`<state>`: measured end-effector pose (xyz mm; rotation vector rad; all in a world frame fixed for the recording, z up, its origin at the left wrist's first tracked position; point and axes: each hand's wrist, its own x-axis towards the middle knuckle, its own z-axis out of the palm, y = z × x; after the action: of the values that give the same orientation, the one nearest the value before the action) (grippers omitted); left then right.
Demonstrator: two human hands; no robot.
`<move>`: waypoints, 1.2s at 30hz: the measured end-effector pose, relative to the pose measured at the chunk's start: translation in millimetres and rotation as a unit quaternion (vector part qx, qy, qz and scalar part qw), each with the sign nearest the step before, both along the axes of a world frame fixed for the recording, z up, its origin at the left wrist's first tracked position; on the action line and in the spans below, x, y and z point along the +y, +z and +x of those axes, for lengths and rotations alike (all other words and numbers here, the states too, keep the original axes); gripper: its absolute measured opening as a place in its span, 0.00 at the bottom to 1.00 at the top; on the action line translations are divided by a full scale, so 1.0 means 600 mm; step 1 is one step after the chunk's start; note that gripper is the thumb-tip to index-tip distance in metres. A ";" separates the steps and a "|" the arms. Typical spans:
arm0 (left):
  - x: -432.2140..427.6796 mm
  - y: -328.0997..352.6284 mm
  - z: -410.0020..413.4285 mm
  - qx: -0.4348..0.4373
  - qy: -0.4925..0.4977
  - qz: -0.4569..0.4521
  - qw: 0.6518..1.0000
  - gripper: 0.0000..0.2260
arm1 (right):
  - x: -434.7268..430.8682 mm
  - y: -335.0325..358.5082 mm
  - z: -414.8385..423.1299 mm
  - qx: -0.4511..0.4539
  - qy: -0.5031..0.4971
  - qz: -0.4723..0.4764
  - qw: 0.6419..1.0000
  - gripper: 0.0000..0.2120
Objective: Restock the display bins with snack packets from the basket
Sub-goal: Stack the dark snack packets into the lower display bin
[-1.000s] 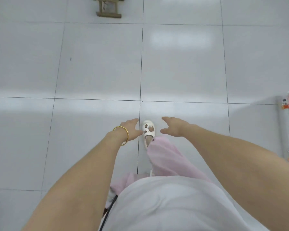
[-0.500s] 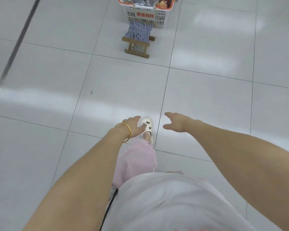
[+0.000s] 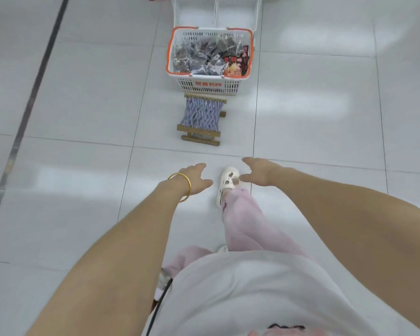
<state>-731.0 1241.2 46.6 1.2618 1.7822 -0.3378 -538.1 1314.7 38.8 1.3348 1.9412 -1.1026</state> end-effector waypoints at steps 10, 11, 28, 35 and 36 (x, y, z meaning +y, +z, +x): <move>0.407 0.022 -0.210 -0.003 0.036 0.016 0.999 0.26 | 0.428 0.038 -0.229 0.023 0.047 -0.001 0.999 0.31; 0.441 0.021 -0.230 -0.001 0.035 0.011 0.999 0.27 | 0.464 0.035 -0.249 0.025 0.047 -0.002 0.999 0.32; 1.091 -0.042 -0.582 -0.017 -0.165 -0.025 0.986 0.27 | 0.953 -0.019 -0.548 -0.022 -0.168 -0.022 0.985 0.29; 1.253 -0.100 -0.533 -0.043 -0.144 -0.030 0.988 0.29 | 1.132 -0.075 -0.506 -0.005 -0.176 -0.014 0.984 0.30; 1.273 -0.115 -0.520 -0.042 -0.132 -0.027 0.990 0.29 | 1.161 -0.090 -0.493 -0.002 -0.166 -0.013 0.986 0.29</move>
<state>-1042.8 2004.9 -22.5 1.4547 1.5275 -0.4728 -833.9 2011.4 -15.3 1.6855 1.7349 -1.2709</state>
